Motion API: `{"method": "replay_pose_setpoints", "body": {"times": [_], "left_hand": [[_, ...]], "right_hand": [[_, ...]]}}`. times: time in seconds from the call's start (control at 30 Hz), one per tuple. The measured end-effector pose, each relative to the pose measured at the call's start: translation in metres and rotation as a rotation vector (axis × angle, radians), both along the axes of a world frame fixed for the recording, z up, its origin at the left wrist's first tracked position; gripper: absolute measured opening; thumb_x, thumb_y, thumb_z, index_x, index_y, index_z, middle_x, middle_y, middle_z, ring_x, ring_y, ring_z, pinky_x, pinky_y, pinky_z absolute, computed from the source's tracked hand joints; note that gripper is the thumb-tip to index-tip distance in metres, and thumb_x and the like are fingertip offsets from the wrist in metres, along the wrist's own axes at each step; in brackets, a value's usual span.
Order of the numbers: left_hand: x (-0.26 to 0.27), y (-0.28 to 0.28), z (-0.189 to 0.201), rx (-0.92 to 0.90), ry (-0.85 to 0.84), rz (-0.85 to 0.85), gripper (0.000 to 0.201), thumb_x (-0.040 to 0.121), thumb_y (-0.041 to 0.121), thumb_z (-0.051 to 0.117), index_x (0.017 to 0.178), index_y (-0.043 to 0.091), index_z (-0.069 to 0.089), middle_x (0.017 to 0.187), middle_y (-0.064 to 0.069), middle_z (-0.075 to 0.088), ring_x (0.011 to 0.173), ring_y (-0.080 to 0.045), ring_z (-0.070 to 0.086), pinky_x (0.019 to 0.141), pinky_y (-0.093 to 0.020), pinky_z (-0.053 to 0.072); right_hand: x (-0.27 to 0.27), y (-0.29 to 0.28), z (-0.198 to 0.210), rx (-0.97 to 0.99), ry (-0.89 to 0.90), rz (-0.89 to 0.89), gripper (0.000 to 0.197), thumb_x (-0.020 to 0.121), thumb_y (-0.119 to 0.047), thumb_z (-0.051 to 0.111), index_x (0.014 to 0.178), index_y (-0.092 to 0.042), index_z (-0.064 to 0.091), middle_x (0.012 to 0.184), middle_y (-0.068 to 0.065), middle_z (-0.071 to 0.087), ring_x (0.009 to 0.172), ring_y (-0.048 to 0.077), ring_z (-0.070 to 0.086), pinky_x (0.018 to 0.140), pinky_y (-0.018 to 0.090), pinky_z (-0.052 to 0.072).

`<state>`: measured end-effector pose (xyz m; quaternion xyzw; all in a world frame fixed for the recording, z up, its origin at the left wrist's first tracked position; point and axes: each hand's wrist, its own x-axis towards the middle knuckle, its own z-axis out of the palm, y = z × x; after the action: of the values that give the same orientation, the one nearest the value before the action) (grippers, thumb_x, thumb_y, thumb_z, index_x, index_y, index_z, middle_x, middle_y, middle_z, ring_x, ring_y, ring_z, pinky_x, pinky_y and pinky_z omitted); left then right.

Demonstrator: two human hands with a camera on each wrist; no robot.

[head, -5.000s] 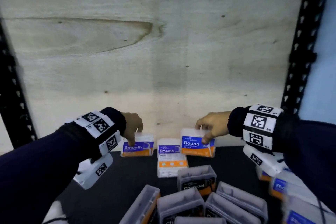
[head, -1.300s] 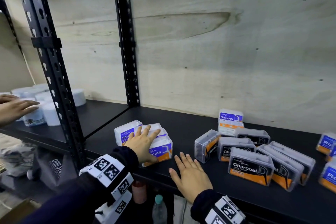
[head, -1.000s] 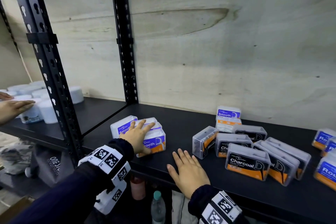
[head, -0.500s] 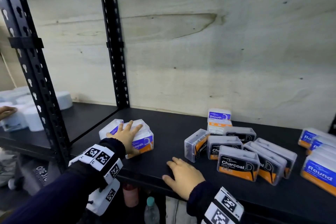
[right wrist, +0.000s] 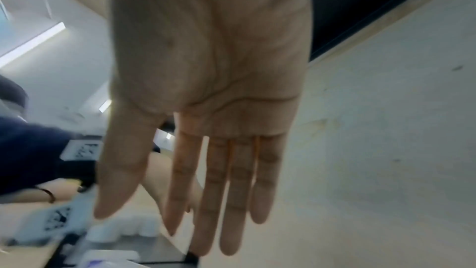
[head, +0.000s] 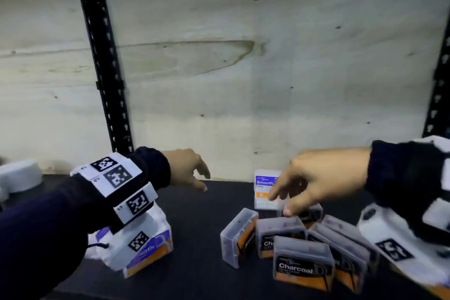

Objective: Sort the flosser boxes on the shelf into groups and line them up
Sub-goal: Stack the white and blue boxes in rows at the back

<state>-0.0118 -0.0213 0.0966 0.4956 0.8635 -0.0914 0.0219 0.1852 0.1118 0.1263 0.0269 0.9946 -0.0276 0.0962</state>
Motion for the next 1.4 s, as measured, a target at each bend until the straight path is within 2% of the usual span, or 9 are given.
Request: {"method": "replay_pose_setpoints", "body": {"times": [0.23,0.37,0.57,0.77,0.97,1.1,1.2,1.3,1.4], "left_hand": [[-0.016,0.085,0.022,0.062,0.041,-0.158,0.038,0.092,0.031,0.055,0.129,0.018,0.057,0.133,0.004,0.059,0.119,-0.016,0.056,0.095,-0.024,0.042],[-0.030,0.128,0.008,0.013,0.064,-0.218,0.038,0.094,0.026,0.053,0.130,0.016,0.056,0.134,0.001,0.058,0.121,-0.017,0.055,0.097,-0.025,0.041],[-0.054,0.179,-0.029,-0.160,0.067,-0.308,0.042,0.097,0.021,0.047,0.139,0.014,0.047,0.144,-0.004,0.049,0.130,-0.020,0.048,0.105,-0.030,0.037],[-0.067,0.211,-0.057,-0.234,0.077,-0.375,0.051,0.097,0.023,0.048,0.145,0.011,0.035,0.151,-0.007,0.037,0.137,-0.024,0.038,0.112,-0.035,0.032],[-0.064,0.221,-0.061,-0.238,0.097,-0.377,0.054,0.096,0.029,0.051,0.144,0.009,0.037,0.143,-0.010,0.047,0.130,-0.025,0.044,0.102,-0.033,0.037],[-0.063,0.223,-0.061,-0.219,0.090,-0.363,0.054,0.094,0.028,0.054,0.141,0.007,0.040,0.142,-0.010,0.048,0.128,-0.025,0.046,0.101,-0.032,0.038],[-0.061,0.225,-0.063,-0.211,0.089,-0.353,0.053,0.092,0.030,0.057,0.137,0.005,0.042,0.139,-0.011,0.049,0.126,-0.026,0.046,0.099,-0.033,0.039],[-0.057,0.228,-0.067,-0.235,0.118,-0.340,0.057,0.090,0.032,0.060,0.135,0.003,0.042,0.136,-0.014,0.049,0.125,-0.029,0.046,0.098,-0.034,0.040],[-0.055,0.230,-0.068,-0.265,0.152,-0.336,0.056,0.091,0.032,0.059,0.135,0.002,0.043,0.136,-0.015,0.050,0.125,-0.029,0.046,0.099,-0.034,0.040]], "right_hand": [[-0.055,0.095,-0.007,0.101,-0.018,-0.215,0.038,0.087,-0.030,0.061,0.123,-0.018,0.062,0.123,0.001,0.065,0.095,0.006,0.051,0.075,0.015,0.034],[-0.079,0.130,-0.036,0.127,-0.112,-0.260,0.039,0.088,-0.026,0.061,0.126,-0.017,0.060,0.129,0.005,0.061,0.120,0.020,0.053,0.085,0.020,0.037],[-0.108,0.161,-0.071,0.226,-0.338,-0.177,0.048,0.092,-0.017,0.053,0.139,-0.021,0.046,0.142,0.007,0.050,0.128,0.026,0.046,0.105,0.031,0.039],[-0.124,0.170,-0.096,0.186,-0.448,-0.004,0.060,0.095,-0.006,0.043,0.149,-0.025,0.024,0.159,-0.008,0.017,0.144,0.016,0.022,0.116,0.026,0.016],[-0.114,0.188,-0.096,0.145,-0.498,-0.059,0.049,0.093,-0.020,0.055,0.140,-0.020,0.044,0.154,-0.003,0.033,0.138,0.018,0.035,0.113,0.025,0.026],[-0.103,0.200,-0.088,0.172,-0.446,-0.144,0.040,0.085,-0.030,0.065,0.113,-0.002,0.068,0.105,0.017,0.070,0.086,0.023,0.061,0.080,0.025,0.042],[-0.099,0.204,-0.094,0.227,-0.418,-0.172,0.052,0.076,-0.033,0.074,0.120,-0.010,0.059,0.121,0.007,0.062,0.104,0.023,0.058,0.085,0.025,0.044],[-0.097,0.205,-0.104,0.194,-0.461,-0.214,0.058,0.067,-0.028,0.082,0.107,-0.018,0.041,0.115,0.003,0.056,0.098,0.017,0.050,0.081,0.026,0.042],[-0.097,0.204,-0.111,0.210,-0.470,-0.216,0.071,0.068,-0.022,0.082,0.123,-0.012,0.038,0.125,0.011,0.054,0.099,0.020,0.051,0.077,0.024,0.038]]}}
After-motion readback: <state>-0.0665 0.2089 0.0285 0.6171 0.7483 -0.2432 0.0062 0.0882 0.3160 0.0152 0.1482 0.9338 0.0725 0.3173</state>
